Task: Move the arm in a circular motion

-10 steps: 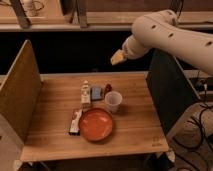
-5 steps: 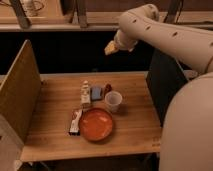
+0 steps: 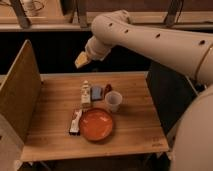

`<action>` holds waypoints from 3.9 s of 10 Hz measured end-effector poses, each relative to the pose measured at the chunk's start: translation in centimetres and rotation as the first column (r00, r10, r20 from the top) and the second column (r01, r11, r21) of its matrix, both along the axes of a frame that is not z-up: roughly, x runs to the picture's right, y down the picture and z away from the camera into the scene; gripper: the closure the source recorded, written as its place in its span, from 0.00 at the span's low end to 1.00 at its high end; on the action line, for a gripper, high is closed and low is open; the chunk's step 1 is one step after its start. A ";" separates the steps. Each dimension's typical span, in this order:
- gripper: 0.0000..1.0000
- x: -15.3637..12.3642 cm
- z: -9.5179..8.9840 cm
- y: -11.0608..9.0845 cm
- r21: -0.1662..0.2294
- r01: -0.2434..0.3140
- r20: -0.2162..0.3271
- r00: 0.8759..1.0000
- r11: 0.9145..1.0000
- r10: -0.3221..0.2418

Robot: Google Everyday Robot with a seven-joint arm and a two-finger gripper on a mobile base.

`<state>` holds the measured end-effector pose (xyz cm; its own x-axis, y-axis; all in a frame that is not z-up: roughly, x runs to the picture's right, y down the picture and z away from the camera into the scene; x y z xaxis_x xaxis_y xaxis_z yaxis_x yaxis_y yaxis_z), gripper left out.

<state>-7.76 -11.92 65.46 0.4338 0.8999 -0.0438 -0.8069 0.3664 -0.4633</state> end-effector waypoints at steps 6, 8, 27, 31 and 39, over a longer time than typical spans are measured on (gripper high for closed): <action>0.29 8.2 -3.8 2.3 -0.015 -0.051 -0.030 0.998 0.999 0.050; 0.29 14.2 -2.8 1.0 0.012 -0.094 -0.135 0.986 0.995 0.095; 0.29 2.4 -8.2 2.7 -0.036 0.066 0.136 0.989 0.997 -0.061; 0.29 13.1 -7.2 1.7 0.006 -0.026 -0.051 0.998 1.000 0.026; 0.29 18.9 3.5 -5.6 0.094 -0.146 -0.377 0.911 0.985 0.171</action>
